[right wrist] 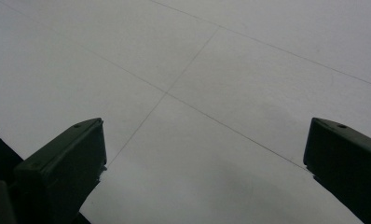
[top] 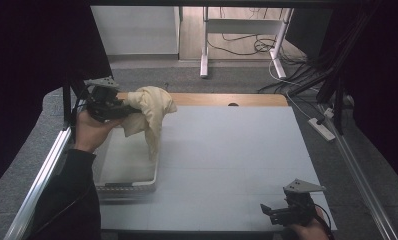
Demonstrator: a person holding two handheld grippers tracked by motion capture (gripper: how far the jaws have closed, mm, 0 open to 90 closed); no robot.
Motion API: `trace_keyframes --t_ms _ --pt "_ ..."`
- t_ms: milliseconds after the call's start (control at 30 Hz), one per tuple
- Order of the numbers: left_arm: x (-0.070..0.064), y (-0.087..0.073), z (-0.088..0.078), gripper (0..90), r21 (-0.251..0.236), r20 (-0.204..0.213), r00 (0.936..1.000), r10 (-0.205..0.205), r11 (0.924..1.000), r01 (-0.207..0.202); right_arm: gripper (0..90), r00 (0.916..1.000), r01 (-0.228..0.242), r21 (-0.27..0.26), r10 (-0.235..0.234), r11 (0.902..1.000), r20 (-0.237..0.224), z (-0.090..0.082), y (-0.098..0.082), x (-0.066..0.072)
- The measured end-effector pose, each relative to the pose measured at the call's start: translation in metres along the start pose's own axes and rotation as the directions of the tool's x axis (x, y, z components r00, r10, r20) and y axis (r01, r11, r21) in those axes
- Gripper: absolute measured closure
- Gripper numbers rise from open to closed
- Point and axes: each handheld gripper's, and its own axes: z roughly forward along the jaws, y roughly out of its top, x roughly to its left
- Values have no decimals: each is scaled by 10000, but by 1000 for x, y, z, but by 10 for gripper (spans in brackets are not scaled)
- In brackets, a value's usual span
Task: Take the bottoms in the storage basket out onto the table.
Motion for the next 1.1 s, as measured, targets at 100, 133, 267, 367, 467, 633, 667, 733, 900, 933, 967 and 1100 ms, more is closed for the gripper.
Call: trace_keyframes --t_ms 100,133,267,367,467,633,667,733,900,933,967,1100 --pt "-4 4 5 751 17 73 9999 75 10000 -75 0 10000 -1 0 1 10000 -2 0 0 0" --pt "-5 6 7 751 30 105 9999 96 9999 -96 0 10000 -1 -2 1 10000 -2 0 0 0" --pt "-9 10 16 751 74 216 9996 207 9998 -209 0 10000 -9 -14 9 10000 -13 0 0 0" --pt "-14 13 24 751 146 301 9991 306 9994 -310 0 10000 -20 -27 20 10000 -14 0 0 0" --pt "-17 15 32 751 223 354 9986 406 9989 -414 0 10000 -24 -27 24 10000 -20 -1 0 0" --pt "-24 17 48 751 369 464 9976 506 9979 -524 0 10000 -31 -72 31 10000 -35 -1 0 -1" --pt "-24 17 50 751 401 492 9975 512 9978 -532 0 10000 -29 -74 28 10000 -41 -1 0 -1" --pt "-26 17 56 751 463 556 9971 519 9974 -545 0 10000 -29 -76 28 10000 -43 -1 0 -1" --pt "-29 17 71 752 692 692 9959 579 9956 -627 0 10000 -35 -85 34 10000 -56 -1 0 -1" --pt "-30 17 74 752 735 713 9957 589 9952 -641 0 10000 -36 -87 35 10000 -54 -1 0 -1" --pt "-31 16 77 751 784 724 9956 596 9948 -652 0 10000 -37 -87 36 10000 -60 -1 0 -1" --pt "-34 15 89 751 1052 787 9948 651 9918 -732 0 10000 -49 -106 49 9999 -69 -1 0 -1"
